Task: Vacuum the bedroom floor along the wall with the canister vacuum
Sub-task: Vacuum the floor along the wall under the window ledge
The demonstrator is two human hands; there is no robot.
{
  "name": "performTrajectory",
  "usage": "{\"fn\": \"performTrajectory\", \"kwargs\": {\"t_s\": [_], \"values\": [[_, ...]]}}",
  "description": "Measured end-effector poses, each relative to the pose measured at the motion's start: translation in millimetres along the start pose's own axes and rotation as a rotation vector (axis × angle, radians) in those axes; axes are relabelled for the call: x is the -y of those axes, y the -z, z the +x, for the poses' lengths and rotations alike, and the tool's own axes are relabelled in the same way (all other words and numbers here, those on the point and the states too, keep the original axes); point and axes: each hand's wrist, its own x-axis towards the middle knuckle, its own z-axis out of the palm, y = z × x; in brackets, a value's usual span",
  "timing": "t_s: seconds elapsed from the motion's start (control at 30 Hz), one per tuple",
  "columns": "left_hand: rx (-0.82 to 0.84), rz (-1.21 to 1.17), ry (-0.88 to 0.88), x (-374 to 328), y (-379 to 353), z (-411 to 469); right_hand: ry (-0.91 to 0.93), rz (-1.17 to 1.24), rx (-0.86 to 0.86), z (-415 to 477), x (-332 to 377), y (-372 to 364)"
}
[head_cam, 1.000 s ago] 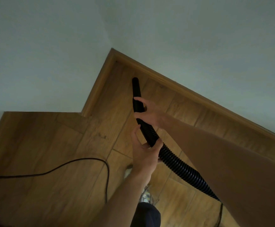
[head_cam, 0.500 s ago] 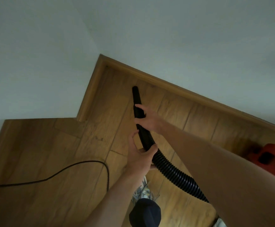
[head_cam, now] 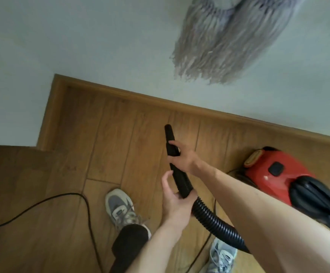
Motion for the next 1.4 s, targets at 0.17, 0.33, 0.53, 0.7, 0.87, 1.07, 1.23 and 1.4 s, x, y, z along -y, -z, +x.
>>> {"fn": "performTrajectory", "kwargs": {"t_s": [0.17, 0.33, 0.53, 0.7, 0.87, 1.07, 1.23, 1.4], "values": [[0.035, 0.116, -0.066, 40, -51, -29, 0.028, 0.007, -0.121, -46, -57, 43], [0.056, 0.273, -0.12, 69, -98, -58, 0.093, 0.045, -0.232, -91, -101, 82], [0.155, 0.449, -0.182, 83, -155, -84, 0.082, 0.171, -0.415, -137, -150, 135], [0.301, 0.605, -0.21, 97, -198, -94, -0.012, 0.327, -0.546, -172, -202, 172], [0.453, 0.758, -0.22, 116, -229, -102, -0.108, 0.509, -0.717, -204, -252, 187], [0.62, 0.98, -0.341, 123, -271, -111, -0.154, 0.633, -1.007, -254, -287, 210], [0.762, 1.178, -0.432, 123, -303, -122, -0.181, 0.726, -1.206, -292, -315, 221], [0.877, 1.382, -0.515, 126, -326, -127, -0.218, 0.873, -1.305, -314, -343, 213]]}}
